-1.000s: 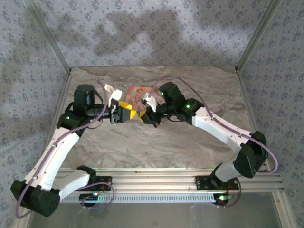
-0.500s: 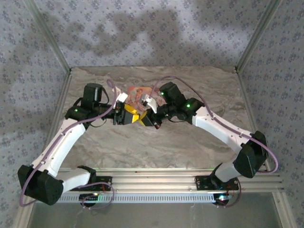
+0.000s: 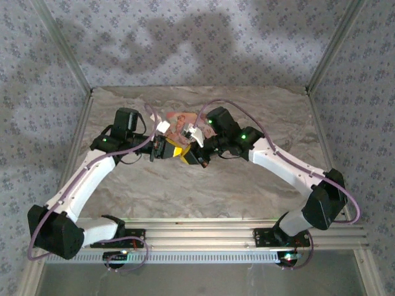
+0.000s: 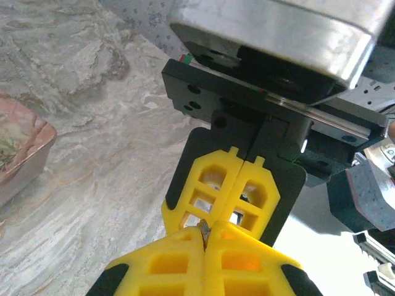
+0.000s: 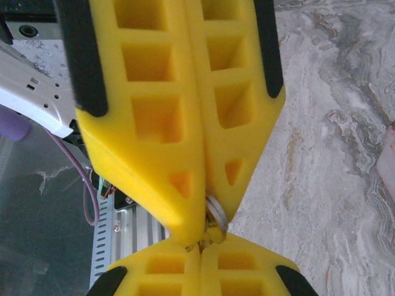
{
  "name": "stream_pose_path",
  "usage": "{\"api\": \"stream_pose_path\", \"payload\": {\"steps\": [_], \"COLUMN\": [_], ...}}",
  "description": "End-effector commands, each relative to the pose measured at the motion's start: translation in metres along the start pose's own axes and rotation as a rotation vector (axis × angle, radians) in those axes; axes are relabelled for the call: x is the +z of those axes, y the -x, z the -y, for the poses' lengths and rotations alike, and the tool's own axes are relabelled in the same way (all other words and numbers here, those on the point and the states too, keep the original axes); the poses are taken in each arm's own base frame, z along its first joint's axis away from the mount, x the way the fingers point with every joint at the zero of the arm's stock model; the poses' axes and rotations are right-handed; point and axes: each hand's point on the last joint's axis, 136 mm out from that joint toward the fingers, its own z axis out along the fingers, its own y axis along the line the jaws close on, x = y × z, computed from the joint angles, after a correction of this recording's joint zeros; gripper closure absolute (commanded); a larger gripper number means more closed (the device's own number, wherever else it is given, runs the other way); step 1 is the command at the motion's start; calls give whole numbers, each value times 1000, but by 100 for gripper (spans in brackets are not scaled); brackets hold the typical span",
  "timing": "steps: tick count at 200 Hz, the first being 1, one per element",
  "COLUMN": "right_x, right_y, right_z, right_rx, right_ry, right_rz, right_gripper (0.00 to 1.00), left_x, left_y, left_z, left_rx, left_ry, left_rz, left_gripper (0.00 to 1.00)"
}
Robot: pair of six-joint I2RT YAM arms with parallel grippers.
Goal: Unlock the padlock with the key
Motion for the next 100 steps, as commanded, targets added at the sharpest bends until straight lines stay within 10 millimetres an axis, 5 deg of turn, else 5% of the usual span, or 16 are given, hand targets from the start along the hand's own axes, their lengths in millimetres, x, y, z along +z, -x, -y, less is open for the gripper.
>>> {"api": "stream_pose_path", "payload": {"steps": [1,22,69,100], "right_x": [-5,-14,-50,-62], "right_y": [14,23,34,36], "right_z": [0,12,52,68], "right_rx": [-12,16,249,482], "right_ry": [-8,-72,-275,-317], "right_rz": [44,127,434,569], "right_gripper": [100,89,48,41], "left_x": [1,2,-12,-21], "left_y": [6,12,35,50], "left_z": [-4,-19,-53,-54], "left_rx": [-32,-110,-315,-371], "left_ry": [15,76,187,162], "left_rz": [15,66,336,482], "left_gripper": [100,100,100,100]}}
